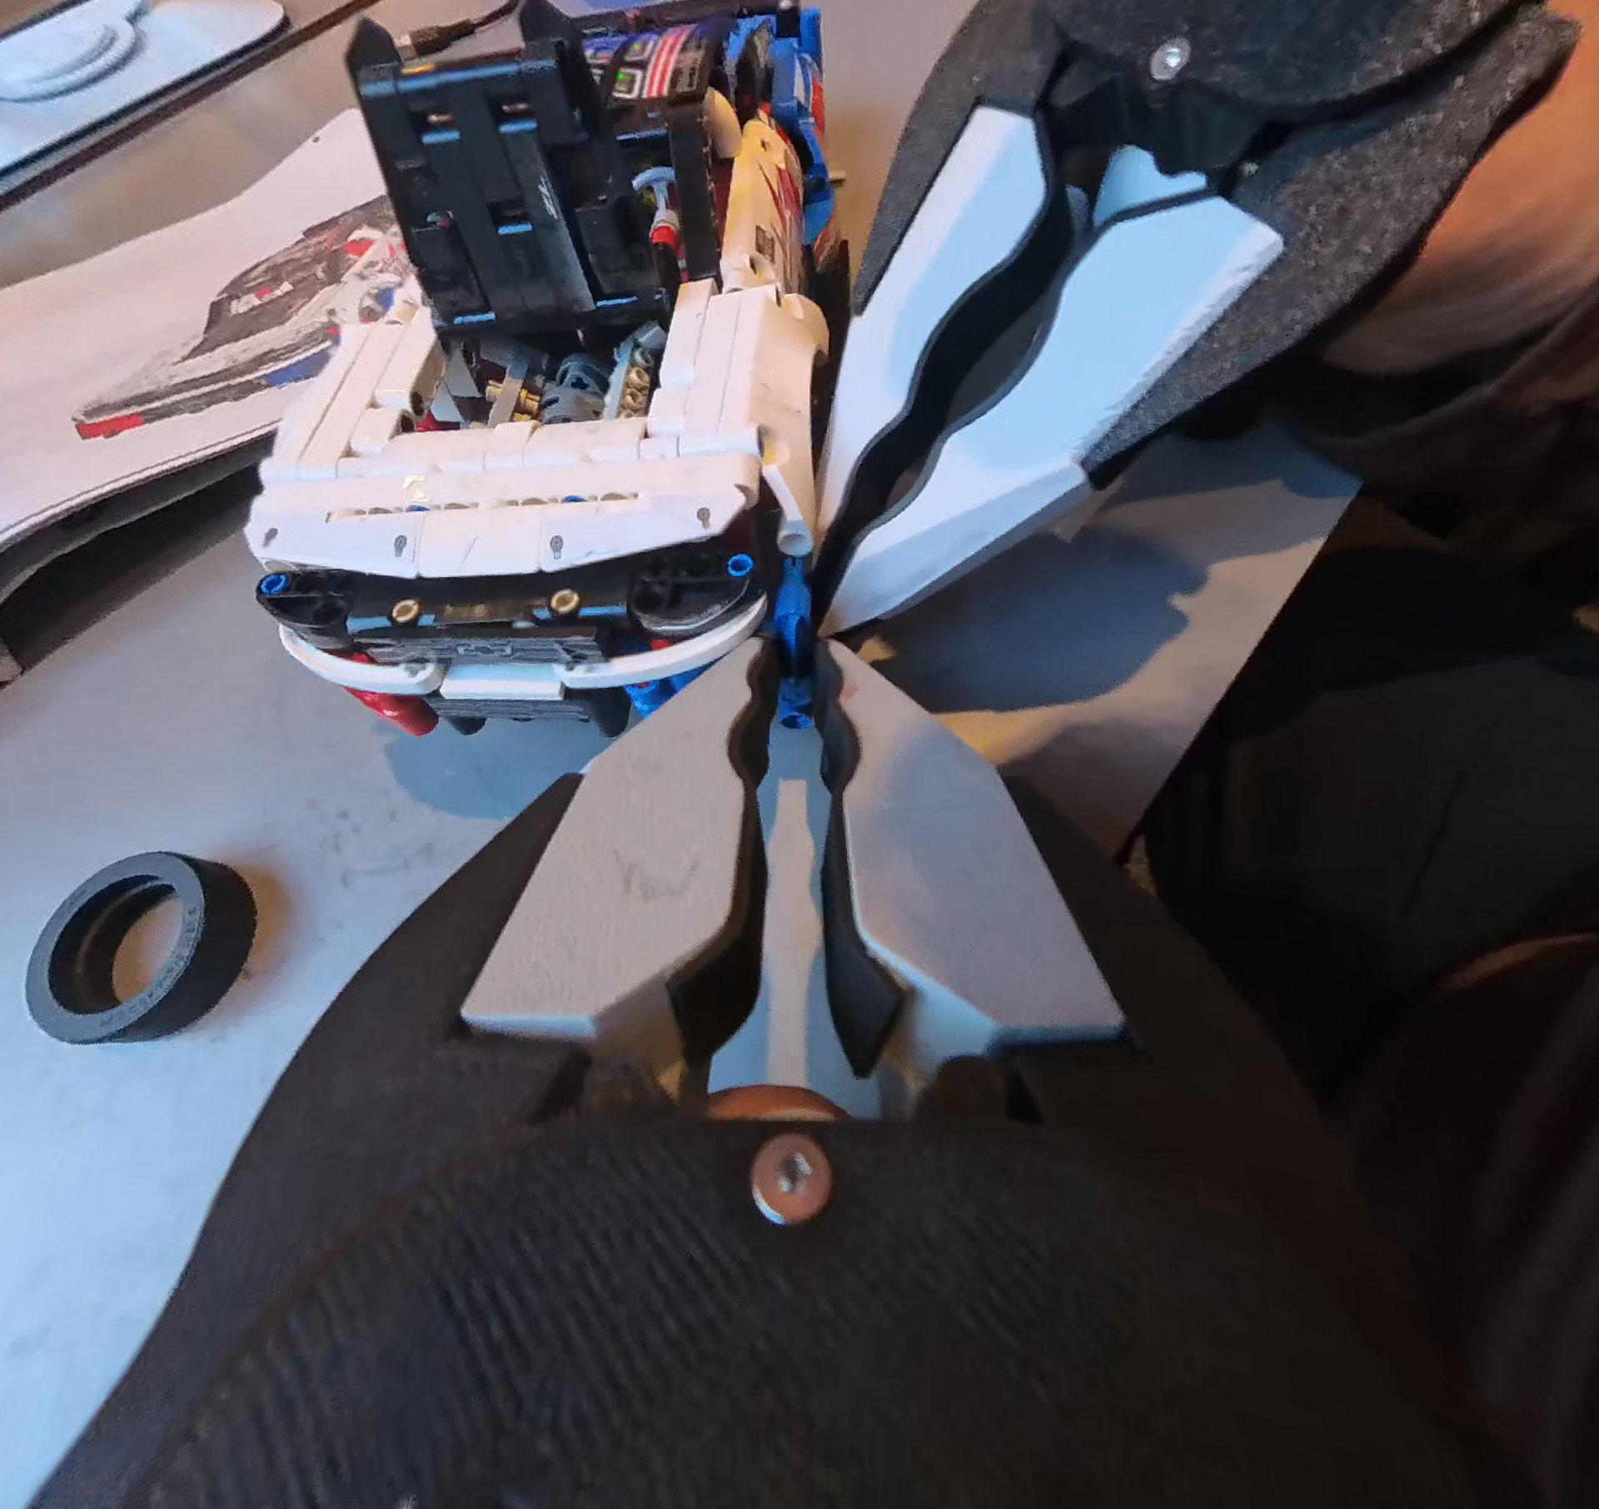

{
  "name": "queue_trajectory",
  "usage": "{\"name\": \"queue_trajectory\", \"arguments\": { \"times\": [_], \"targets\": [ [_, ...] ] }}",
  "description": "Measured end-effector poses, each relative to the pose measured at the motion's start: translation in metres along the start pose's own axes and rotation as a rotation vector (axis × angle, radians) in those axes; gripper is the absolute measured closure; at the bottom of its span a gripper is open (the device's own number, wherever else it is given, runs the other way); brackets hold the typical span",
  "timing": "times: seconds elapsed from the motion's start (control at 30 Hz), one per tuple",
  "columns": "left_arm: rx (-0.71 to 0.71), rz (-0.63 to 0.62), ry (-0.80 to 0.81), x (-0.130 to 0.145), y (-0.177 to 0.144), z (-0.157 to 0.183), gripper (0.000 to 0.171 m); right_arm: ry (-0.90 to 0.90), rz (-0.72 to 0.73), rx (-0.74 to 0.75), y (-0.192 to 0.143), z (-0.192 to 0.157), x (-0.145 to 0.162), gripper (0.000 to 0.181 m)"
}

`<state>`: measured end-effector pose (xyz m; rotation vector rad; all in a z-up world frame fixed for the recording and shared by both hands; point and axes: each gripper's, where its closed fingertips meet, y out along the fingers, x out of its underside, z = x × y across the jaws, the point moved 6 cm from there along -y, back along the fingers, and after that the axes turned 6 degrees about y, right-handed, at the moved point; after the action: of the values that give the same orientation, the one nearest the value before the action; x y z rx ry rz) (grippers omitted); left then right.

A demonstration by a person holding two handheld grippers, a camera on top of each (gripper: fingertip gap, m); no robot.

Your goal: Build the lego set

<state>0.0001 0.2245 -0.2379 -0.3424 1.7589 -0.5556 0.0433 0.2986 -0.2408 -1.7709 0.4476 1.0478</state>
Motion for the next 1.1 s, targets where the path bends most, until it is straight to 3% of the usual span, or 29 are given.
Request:
{"name": "queue_trajectory", "arguments": {
  "times": [0.33,0.53,0.63,0.7,0.77,0.93,1.0,1.1],
  "targets": [
    [0.023,0.024,-0.035,0.0,0.0,-0.002,0.167,0.046,0.054,0.046,-0.013,0.006,0.0,0.175],
    [0.034,0.04,-0.057,0.001,-0.001,-0.003,0.167,0.254,0.119,-0.009,-0.02,0.006,-0.005,0.157],
    [0.03,0.043,-0.051,0.001,-0.001,-0.002,0.167,0.308,0.098,-0.027,-0.027,0.001,-0.003,0.163],
    [0.035,0.046,-0.056,0.001,-0.002,-0.003,0.167,0.149,0.089,0.078,-0.039,-0.001,-0.005,0.162],
    [0.045,0.05,-0.068,0.002,-0.002,-0.003,0.168,-0.092,0.079,0.3,-0.048,0.005,-0.007,0.157],
    [0.053,0.053,-0.079,0.002,-0.002,-0.004,0.167,-0.691,-0.037,0.583,-0.033,0.004,-0.005,0.154],
    [0.05,0.052,-0.076,0.003,-0.002,-0.003,0.167,-0.9,-0.013,0.607,-0.024,-0.007,-0.009,0.155],
    [0.05,0.054,-0.088,0.003,-0.002,-0.004,0.167,-1.058,-0.008,0.616,-0.015,-0.014,-0.01,0.158]
  ]
}}
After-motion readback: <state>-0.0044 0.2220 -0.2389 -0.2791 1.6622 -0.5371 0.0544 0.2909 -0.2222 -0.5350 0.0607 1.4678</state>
